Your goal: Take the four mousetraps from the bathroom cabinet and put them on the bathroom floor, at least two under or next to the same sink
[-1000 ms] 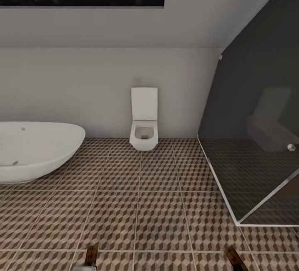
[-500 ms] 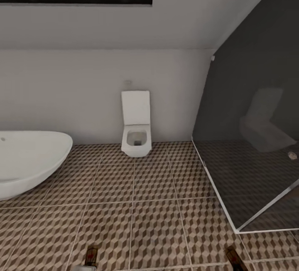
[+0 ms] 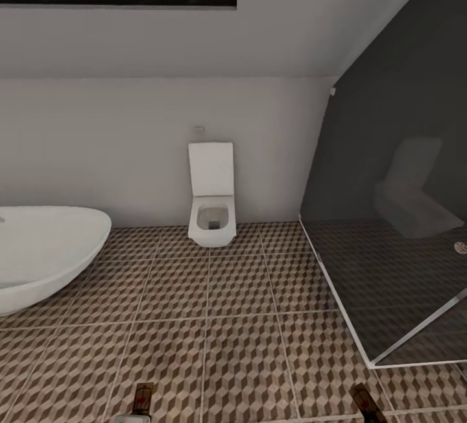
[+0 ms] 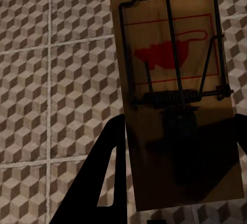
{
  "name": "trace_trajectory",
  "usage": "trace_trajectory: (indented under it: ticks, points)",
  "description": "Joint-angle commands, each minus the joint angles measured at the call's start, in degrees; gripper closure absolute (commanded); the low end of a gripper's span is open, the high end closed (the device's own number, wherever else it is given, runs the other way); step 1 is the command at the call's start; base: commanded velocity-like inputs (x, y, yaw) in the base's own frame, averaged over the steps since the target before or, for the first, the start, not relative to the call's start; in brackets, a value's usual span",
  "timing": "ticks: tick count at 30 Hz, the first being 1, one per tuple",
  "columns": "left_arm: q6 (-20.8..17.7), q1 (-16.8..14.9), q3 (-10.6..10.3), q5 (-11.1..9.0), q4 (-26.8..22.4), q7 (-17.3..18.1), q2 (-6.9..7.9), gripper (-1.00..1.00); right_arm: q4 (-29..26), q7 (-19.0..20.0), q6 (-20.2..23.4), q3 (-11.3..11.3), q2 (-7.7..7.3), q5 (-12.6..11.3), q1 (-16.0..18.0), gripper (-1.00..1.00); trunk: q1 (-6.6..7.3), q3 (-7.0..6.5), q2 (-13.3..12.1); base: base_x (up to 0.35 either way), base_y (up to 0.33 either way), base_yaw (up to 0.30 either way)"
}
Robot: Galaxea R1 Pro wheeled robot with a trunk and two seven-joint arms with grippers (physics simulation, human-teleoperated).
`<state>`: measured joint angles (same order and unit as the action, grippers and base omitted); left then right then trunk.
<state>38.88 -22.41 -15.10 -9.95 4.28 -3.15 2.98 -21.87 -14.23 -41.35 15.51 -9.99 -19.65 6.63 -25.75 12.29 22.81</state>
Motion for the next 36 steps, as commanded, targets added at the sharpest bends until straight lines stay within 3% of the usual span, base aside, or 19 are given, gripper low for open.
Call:
trace_trajectory:
  ticks: [1,20,36]
  points:
    - [0.32,-0.09,-0.5,-0.16,0.2,-0.36,-0.03,1.0,-0.01,-0.45,-0.13,0.48,-0.08,-0.21,0.05,1.0,-0.03,0.11,0.11,0.0,0.0,0.0]
    - [0.32,-0.09,-0.49,-0.16,0.2,-0.36,0.0,1.0,-0.01,-0.45,-0.13,0.48,-0.12,-0.21,0.05,1.0,-0.03,0.11,0.11,0.223,0.124,0.0]
    - [0.25,-0.09,-0.51,-0.17,0.2,-0.36,-0.01,1.0,-0.01,-0.45,-0.1,0.48,-0.1,-0.21,0.05,1.0,-0.03,0.11,0.11,0.306,0.012,0.0]
